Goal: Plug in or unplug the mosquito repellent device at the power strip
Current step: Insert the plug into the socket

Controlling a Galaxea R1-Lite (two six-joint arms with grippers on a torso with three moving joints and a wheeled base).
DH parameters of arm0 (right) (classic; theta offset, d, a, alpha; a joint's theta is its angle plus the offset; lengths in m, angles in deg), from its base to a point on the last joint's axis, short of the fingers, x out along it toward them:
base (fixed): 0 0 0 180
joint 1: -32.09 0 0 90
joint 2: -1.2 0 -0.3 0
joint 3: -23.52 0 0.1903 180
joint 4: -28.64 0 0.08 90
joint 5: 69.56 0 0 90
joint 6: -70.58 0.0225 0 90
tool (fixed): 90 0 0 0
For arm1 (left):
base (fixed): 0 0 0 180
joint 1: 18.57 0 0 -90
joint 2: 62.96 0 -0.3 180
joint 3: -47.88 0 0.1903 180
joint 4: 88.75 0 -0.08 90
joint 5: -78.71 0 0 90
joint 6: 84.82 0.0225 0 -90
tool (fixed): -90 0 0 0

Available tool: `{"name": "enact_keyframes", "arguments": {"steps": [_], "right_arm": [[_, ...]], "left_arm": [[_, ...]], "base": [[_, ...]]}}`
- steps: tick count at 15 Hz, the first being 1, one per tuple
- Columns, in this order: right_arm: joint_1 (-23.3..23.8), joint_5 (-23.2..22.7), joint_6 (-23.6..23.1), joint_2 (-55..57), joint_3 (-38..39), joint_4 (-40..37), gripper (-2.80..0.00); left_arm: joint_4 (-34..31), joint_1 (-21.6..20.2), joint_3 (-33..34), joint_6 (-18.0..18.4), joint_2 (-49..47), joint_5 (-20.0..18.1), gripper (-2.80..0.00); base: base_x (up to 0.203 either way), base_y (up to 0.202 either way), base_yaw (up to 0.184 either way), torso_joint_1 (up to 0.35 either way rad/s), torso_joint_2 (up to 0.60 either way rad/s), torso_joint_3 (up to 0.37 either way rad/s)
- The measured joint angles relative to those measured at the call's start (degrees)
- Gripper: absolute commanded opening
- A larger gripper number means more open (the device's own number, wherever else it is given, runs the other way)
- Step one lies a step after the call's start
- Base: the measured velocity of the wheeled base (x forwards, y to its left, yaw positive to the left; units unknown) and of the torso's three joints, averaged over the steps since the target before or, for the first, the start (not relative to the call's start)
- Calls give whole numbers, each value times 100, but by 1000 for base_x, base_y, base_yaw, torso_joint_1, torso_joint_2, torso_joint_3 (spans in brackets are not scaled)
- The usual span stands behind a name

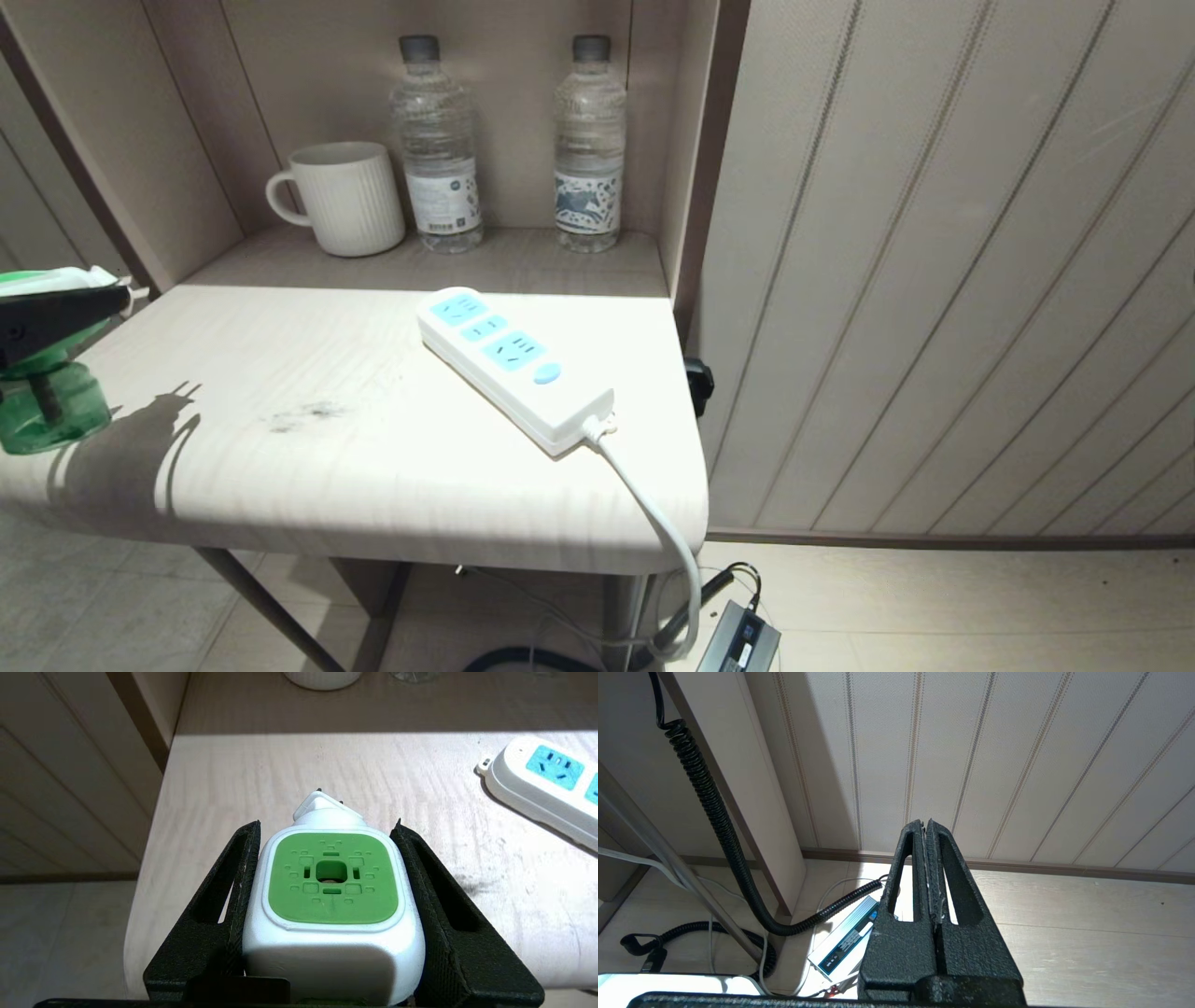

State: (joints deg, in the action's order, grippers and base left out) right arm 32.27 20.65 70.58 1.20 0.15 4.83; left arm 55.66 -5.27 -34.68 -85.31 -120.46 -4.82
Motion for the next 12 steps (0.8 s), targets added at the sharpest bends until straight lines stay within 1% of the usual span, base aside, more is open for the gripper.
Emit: {"name": "enact_keyframes", "arguments": {"steps": [1, 6, 8, 9, 12], "right_arm": [[0, -2, 0, 0, 0, 0, -280], [0, -2, 0, 0, 0, 0, -280], [0, -1, 0, 0, 0, 0, -280], [0, -2, 0, 0, 0, 0, -280], [0, -2, -30, 0, 0, -8, -280]], "left_arm": [[-96, 0, -12, 17, 41, 10, -280], [-118, 6, -23, 67, 178, 27, -280], [-223, 0, -84, 65, 185, 30, -280], [-356, 0, -169, 50, 170, 22, -280], [-1048, 6, -480, -54, 116, -59, -280]], "base": [[0, 0, 0, 0, 0, 0], [0, 0, 0, 0, 0, 0], [0, 0, 0, 0, 0, 0], [0, 0, 0, 0, 0, 0], [0, 0, 0, 0, 0, 0]]}}
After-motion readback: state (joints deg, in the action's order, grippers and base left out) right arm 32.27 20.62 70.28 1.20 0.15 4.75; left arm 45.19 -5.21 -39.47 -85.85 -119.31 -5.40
